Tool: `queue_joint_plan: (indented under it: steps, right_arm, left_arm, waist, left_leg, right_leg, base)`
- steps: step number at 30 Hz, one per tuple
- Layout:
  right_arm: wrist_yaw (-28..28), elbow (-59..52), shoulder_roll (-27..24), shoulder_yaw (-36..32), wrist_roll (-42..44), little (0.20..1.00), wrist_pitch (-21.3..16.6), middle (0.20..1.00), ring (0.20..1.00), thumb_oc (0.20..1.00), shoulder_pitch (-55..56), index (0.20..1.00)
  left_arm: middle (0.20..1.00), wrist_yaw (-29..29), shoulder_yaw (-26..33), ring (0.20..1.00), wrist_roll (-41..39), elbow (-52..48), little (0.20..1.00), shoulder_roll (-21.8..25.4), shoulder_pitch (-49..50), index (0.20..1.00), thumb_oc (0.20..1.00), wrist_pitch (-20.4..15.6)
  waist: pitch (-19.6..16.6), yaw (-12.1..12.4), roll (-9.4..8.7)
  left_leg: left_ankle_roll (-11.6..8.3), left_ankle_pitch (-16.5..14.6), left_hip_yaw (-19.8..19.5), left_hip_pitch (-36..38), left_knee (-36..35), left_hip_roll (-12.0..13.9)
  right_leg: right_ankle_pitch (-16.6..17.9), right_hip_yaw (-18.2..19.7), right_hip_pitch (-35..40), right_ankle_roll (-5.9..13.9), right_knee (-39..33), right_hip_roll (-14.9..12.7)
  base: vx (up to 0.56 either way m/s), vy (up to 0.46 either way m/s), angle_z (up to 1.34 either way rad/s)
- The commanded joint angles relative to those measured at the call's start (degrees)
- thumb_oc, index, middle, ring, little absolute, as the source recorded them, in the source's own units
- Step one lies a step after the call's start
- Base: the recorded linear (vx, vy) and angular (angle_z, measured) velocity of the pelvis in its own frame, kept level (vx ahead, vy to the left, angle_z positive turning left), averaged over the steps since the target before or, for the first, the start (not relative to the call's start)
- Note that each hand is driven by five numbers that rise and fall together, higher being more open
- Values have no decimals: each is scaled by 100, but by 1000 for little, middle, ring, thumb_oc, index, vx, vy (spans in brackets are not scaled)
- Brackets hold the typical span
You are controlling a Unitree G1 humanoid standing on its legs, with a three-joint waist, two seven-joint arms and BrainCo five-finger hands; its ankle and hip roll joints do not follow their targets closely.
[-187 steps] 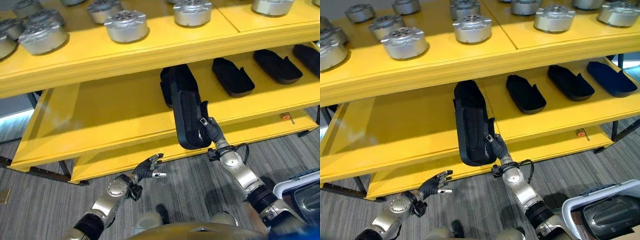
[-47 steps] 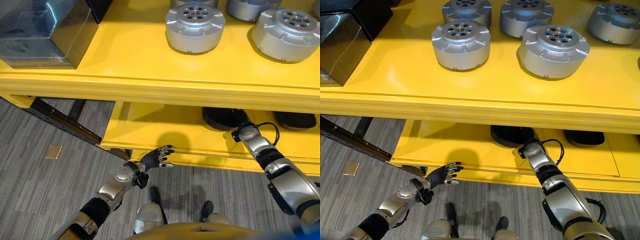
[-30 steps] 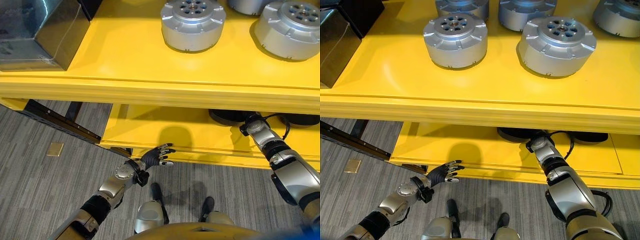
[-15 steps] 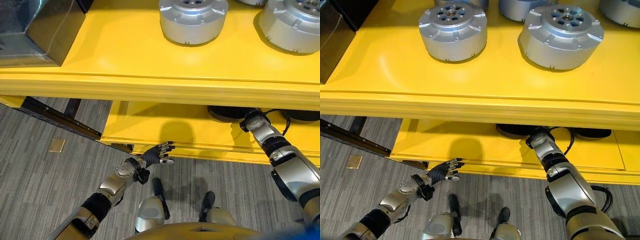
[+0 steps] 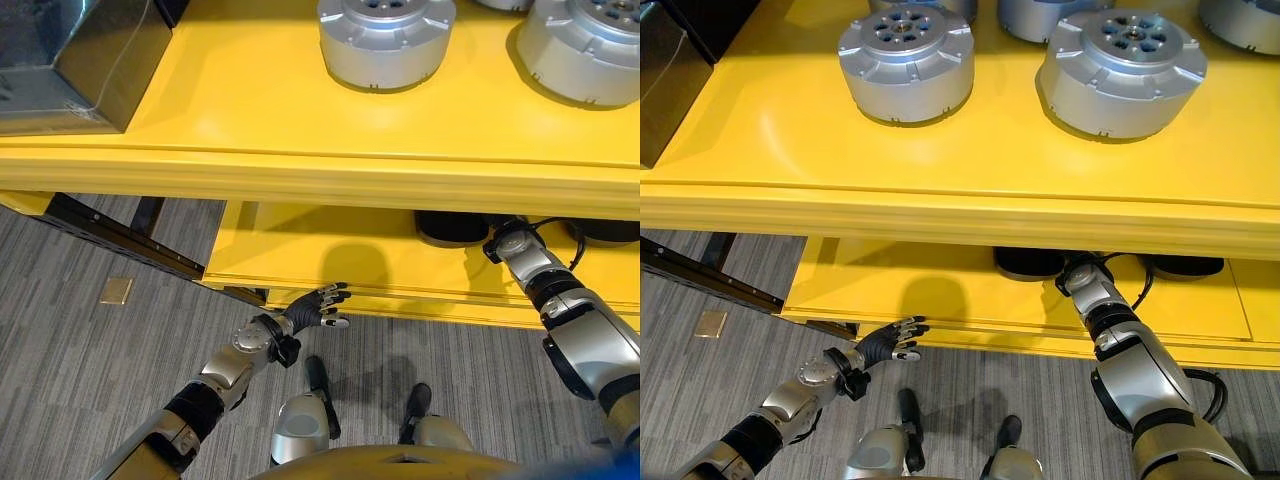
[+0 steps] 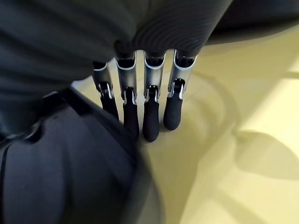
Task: Move parts from the plastic box to the shelf.
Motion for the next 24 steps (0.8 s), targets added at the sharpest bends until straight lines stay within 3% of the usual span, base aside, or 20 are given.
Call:
queue_joint_plan:
  steps: [1, 9, 13, 15, 22, 24]
  right_arm:
    - [-218, 160, -305, 142, 137, 1000, 29, 1000, 1000, 1000, -802, 1000]
    - [-305, 177, -202, -21, 842, 1000, 143, 1000, 1000, 1000, -680, 1000]
    - [-409, 140, -76, -280, 1440, 1000, -13, 1000, 1000, 1000, -490, 1000]
    - [-518, -33, 23, -419, 1482, 1000, -398, 1000, 1000, 1000, -285, 1000]
    - [-1322, -780, 119, -578, 1619, 1000, -888, 1000, 1000, 1000, -63, 1000]
    - [-1614, -1223, 121, -732, 1395, 1000, -1332, 1000, 1000, 1000, 45, 1000]
  left_arm:
    - [1000, 7, -240, 1000, -199, -74, 1000, 20, -253, 1000, 1000, -249]
    - [1000, -90, -202, 1000, -178, -63, 1000, 27, -225, 1000, 1000, -245]
    - [1000, -79, -156, 1000, -224, -112, 1000, 11, -165, 1000, 1000, -216]
    - [1000, -70, -102, 1000, -184, -127, 1000, -18, -100, 1000, 1000, -199]
    - [1000, 66, -116, 1000, -211, -166, 1000, -68, 11, 1000, 1000, -220]
    - [1000, 157, -111, 1000, -274, -262, 1000, -48, 71, 1000, 1000, -217]
  waist:
    - [-29, 207, -37]
    - [-23, 172, -39]
    - [-46, 119, -52]
    - [-73, 69, -66]
    - [-134, -53, -72]
    - [-157, -117, -68]
  left_leg:
    - [-433, -368, -79, 24, 762, 399]
    - [-412, -379, -53, 53, 752, 371]
    - [-397, -397, -17, 86, 752, 358]
    - [-387, -410, 2, 113, 746, 348]
    - [-359, -453, 83, 185, 740, 328]
    - [-345, -476, 103, 197, 748, 322]
  right_leg:
    - [-402, -236, -639, 85, 1167, -269]
    - [-394, -203, -623, 79, 1152, -264]
    - [-391, -163, -585, 73, 1124, -253]
    - [-382, -115, -558, 66, 1090, -239]
    - [-365, -38, -506, 57, 1022, -213]
    - [-363, 2, -501, 60, 1005, -203]
  base:
    - [0, 0, 0]
    - [0, 0, 0]
    - [0, 0, 0]
    - [31, 18, -5]
    - [19, 17, -6]
    - [6, 11, -3]
